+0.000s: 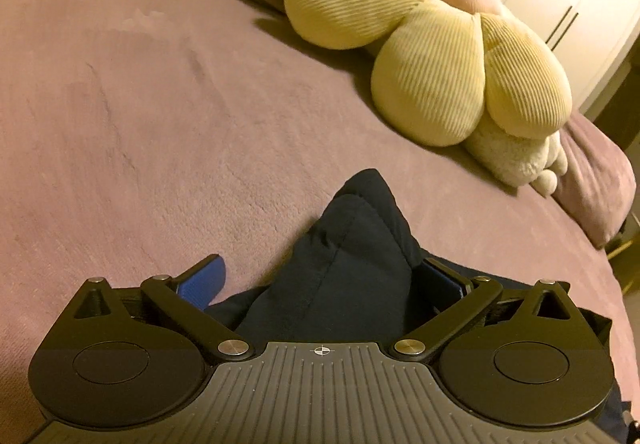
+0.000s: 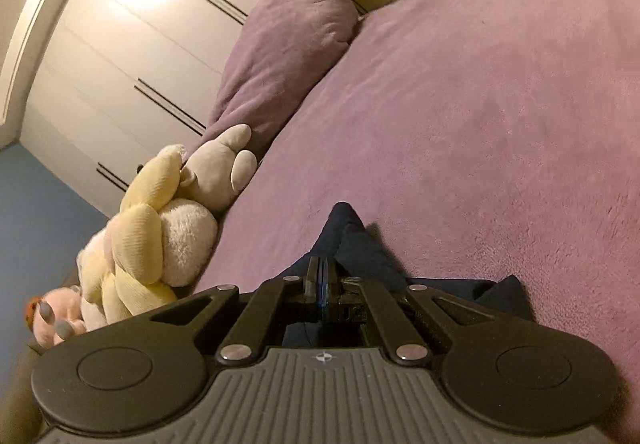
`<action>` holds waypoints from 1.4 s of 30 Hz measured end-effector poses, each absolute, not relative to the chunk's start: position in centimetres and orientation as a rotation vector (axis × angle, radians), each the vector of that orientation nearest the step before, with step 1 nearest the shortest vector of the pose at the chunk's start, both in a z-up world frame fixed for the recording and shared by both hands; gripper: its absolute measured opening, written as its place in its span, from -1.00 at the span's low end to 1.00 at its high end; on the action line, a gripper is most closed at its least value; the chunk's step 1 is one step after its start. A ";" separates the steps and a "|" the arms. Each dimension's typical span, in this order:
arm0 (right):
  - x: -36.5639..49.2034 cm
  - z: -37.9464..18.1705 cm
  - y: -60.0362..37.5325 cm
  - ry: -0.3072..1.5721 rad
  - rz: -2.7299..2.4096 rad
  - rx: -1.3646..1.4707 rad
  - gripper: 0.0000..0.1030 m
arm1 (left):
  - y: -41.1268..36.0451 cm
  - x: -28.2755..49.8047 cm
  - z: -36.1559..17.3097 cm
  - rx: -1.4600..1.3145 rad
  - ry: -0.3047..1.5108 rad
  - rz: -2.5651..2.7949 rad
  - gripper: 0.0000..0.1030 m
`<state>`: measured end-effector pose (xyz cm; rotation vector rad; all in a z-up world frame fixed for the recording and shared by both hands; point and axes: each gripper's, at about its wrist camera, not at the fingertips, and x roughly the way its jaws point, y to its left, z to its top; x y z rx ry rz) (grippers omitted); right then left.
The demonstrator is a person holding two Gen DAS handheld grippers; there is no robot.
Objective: Fold large clothes
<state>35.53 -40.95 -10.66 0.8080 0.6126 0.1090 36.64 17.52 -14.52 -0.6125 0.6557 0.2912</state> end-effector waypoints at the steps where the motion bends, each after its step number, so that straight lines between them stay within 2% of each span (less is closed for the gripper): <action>1: 35.7 -10.7 -41.0 0.614 0.104 0.817 -1.00 | 17.5 36.7 -14.4 -0.613 0.660 0.291 1.00; 5: 35.9 -9.8 -40.3 0.639 0.058 0.790 -1.00 | 17.7 35.5 -13.0 -0.632 0.695 0.307 1.00; 8: 34.9 -8.1 -39.4 0.648 -0.031 0.750 -0.95 | 17.1 31.8 -11.5 -0.561 0.650 0.263 1.00; 11: 31.3 -6.0 -38.6 0.576 -0.052 0.667 -0.48 | 16.9 27.9 -11.2 -0.477 0.611 0.308 1.00; 14: 27.6 -5.3 -38.7 0.537 -0.112 0.584 -0.36 | 19.6 26.0 -12.3 -0.652 0.615 0.341 1.00; 18: 26.6 -5.6 -40.3 0.580 -0.161 0.660 -0.40 | 19.6 24.4 -10.7 -0.583 0.671 0.329 1.00; 20: 26.6 -3.9 -39.2 0.627 -0.249 0.533 -0.33 | 19.7 22.9 -10.2 -0.559 0.702 0.226 1.00; 23: 24.8 -1.6 -36.7 0.650 -0.265 0.356 -0.28 | 20.8 20.7 -10.6 -0.635 0.759 0.099 1.00; 28: 19.1 0.9 -32.5 0.638 -0.111 0.273 -0.17 | 22.7 19.2 -11.9 -0.842 0.806 -0.045 1.00; 31: 17.5 1.7 -30.1 0.655 -0.003 0.284 -0.17 | 23.4 19.8 -13.0 -0.974 0.817 -0.123 1.00; 35: 18.2 1.2 -26.3 0.718 0.132 0.295 -0.18 | 23.7 21.1 -14.1 -1.019 0.825 -0.165 1.00; 39: 18.5 0.1 -22.4 0.754 0.213 0.295 -0.32 | 23.8 21.9 -14.3 -1.044 0.830 -0.208 0.98; 41: 18.5 -0.4 -20.9 0.760 0.236 0.280 -0.33 | 23.5 22.4 -14.3 -1.036 0.826 -0.226 0.62; 42: 18.5 -0.8 -20.1 0.772 0.247 0.275 -0.33 | 23.4 22.6 -14.6 -1.049 0.841 -0.229 0.21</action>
